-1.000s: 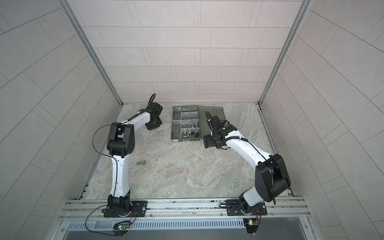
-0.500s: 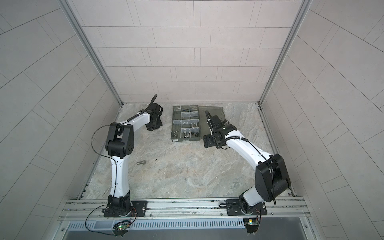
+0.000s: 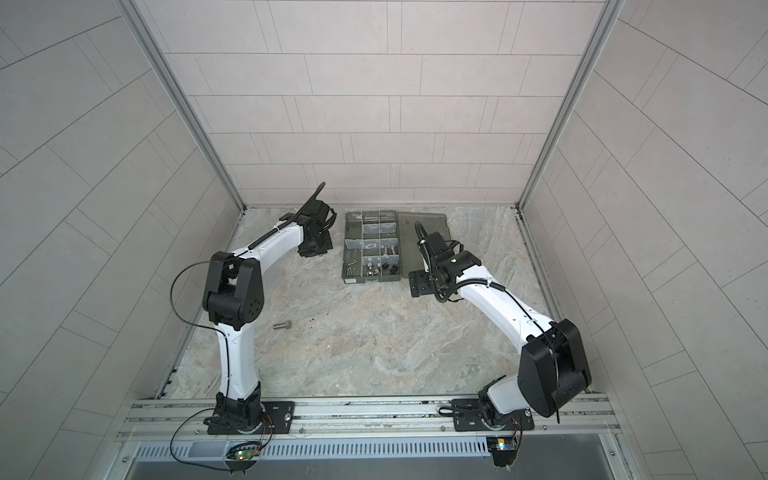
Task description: Sort the screws and nuts into containers
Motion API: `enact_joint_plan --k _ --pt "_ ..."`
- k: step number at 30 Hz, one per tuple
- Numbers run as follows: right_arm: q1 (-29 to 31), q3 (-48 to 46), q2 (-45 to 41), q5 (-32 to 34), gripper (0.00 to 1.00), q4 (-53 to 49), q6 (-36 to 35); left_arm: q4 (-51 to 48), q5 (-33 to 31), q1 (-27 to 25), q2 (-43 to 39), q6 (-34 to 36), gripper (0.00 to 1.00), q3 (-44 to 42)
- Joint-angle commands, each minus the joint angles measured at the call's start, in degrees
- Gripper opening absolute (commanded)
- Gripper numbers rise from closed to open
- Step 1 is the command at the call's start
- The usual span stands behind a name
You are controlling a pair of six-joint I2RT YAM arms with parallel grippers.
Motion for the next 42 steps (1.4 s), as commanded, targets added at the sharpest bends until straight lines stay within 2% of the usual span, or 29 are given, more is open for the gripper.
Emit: enact_joint_plan --k 1,9,15,38,40,42 --pt "-0.3 -1.3 -2.9 1.7 0.89 -1.6 0.8 -1.0 1.9 -3.2 -2.0 0.2 0.12 4.5" --pt "-0.6 -4.4 -7.9 4.5 0.90 -0.6 1.0 -1.1 4.7 -12.4 5.4 -0.7 0.13 16.1" --pt "-0.8 -6.3 -11.7 3.8 0.90 3.3 2.0 -1.1 6.6 -16.6 10.7 -1.6 0.13 22.9" --pt "-3.0 -9.1 -18.5 5.4 0.91 0.8 0.9 3.0 8.8 -17.6 17.5 -4.7 0.13 24.9" --pt "-3.1 -9.2 -18.6 5.3 0.91 0.8 0.9 3.0 8.5 -17.7 17.7 -4.6 0.16 25.2" --pt "-3.4 -9.3 -18.5 5.2 0.91 0.8 0.8 3.0 8.3 -17.6 17.7 -4.2 0.35 25.3"
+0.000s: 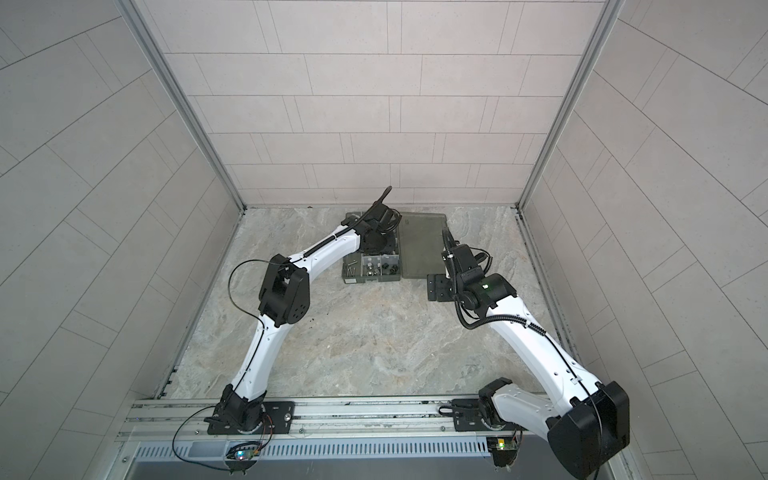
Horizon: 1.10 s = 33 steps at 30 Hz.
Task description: Sort the screws and nuts into containers
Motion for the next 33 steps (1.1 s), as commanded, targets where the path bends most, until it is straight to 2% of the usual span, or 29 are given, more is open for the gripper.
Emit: enact_joint_plan --k 1,2,4,10,13,17,18,21,24,28,33 --pt "-0.5 -0.6 -1.0 0.9 0.91 -1.4 -0.3 0.8 -0.5 0.2 0.8 0.2 0.48 2.0" --pt "-0.5 -0.6 -1.0 0.9 0.91 -1.4 -0.3 0.8 -0.5 0.1 0.8 0.5 0.60 2.0" --pt "-0.6 -0.6 -0.9 1.0 0.91 -1.4 -0.3 0.8 -0.6 0.2 0.5 0.7 0.69 2.0" --pt "-0.6 -0.8 -0.5 0.4 0.92 -0.6 -0.8 -1.7 0.1 0.2 -4.7 2.5 0.70 -0.5" --pt "-0.5 -1.5 0.3 -2.2 0.92 1.4 -0.8 -1.7 -2.4 0.4 -12.9 4.6 0.70 -10.1" --pt "1.4 -2.1 2.0 -4.3 0.92 3.8 -0.1 -0.9 -8.2 1.1 -27.7 7.7 0.70 -29.2" --pt "2.1 -2.1 2.6 -4.5 0.92 4.2 0.0 -1.4 -10.5 1.6 -31.6 7.4 0.70 -34.7" --pt "4.0 -2.2 4.2 -4.7 0.92 5.5 0.5 -5.0 -12.1 3.6 -41.5 6.3 0.70 -46.3" --pt "6.0 -2.4 5.9 -4.7 0.92 7.5 1.3 -9.7 -13.2 5.5 -50.4 2.9 0.70 -55.5" --pt "8.7 -2.4 8.5 -4.8 0.92 10.0 2.6 -11.1 -14.9 7.6 -62.4 -4.4 0.70 -66.2" --pt "10.6 -0.7 11.9 -5.3 0.91 10.4 3.5 -4.7 -9.4 14.5 -75.9 -16.0 0.71 -80.8"
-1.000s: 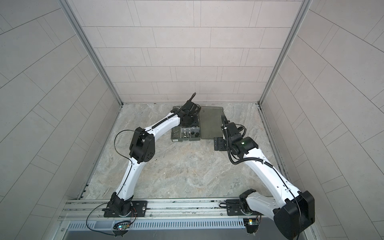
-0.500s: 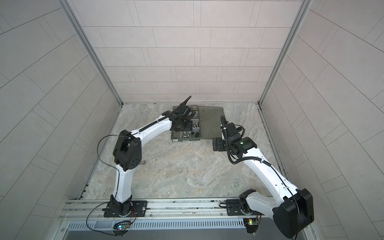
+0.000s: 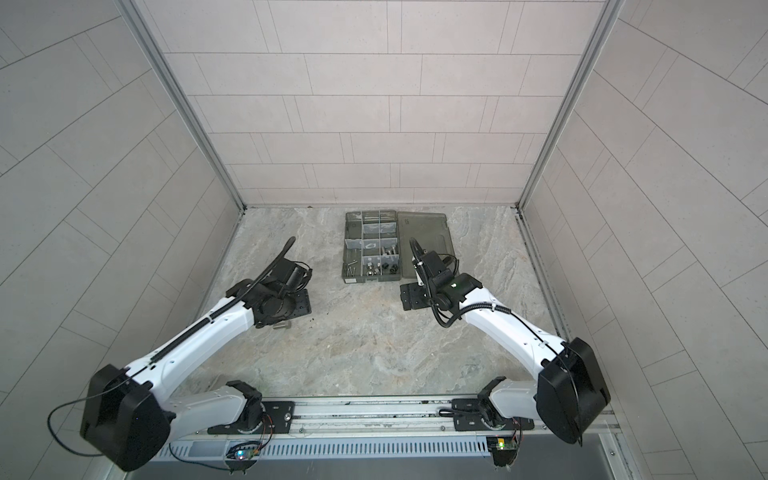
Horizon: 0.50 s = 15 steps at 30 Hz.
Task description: Sort the screws and nuts into containers
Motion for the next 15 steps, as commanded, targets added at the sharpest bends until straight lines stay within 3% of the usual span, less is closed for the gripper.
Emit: enact_joint_plan --k 1,7,15 --pt "0.7 1.6 1.3 -0.2 0.91 0.4 1.1 3.0 3.4 4.9 -6.1 -10.1 0.71 -6.6" --pt "0.7 1.2 1.8 0.1 0.91 0.4 0.0 5.6 9.2 12.3 -10.5 -15.9 0.71 -13.7" --pt "0.5 0.6 2.4 0.8 0.91 0.6 -0.2 12.1 14.6 16.9 -7.6 -22.1 0.71 -16.7"
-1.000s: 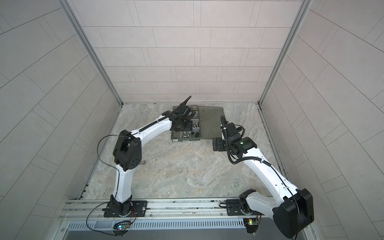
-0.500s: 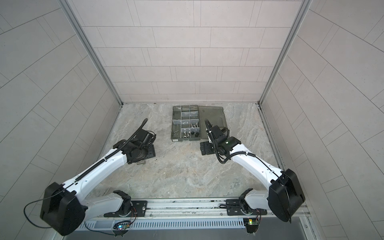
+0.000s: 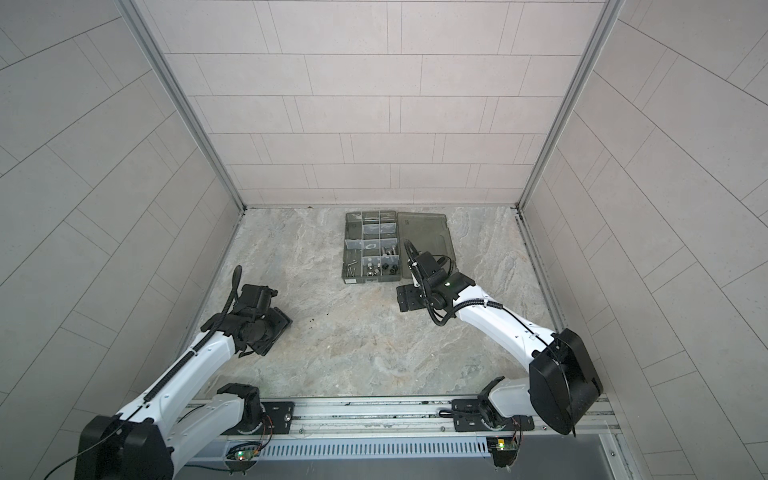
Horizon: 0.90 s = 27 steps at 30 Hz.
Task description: Sort the screws and nuts into containers
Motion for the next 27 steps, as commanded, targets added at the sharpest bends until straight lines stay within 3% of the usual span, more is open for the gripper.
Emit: enact_joint_plan --k 1,16,27 --pt "-0.1 0.2 0.2 1.5 0.91 -0.1 -0.4 3.3 2.2 1.3 1.2 -4.1 0.71 -0.6" --pt "-1.7 -1.2 -1.9 3.2 0.91 -0.2 -0.6 7.8 0.7 6.0 5.2 -9.6 0.71 -2.1" --pt "-2.1 -1.2 -2.5 2.8 0.91 -0.1 -0.3 12.1 5.3 7.2 12.1 -11.4 0.70 -1.6"
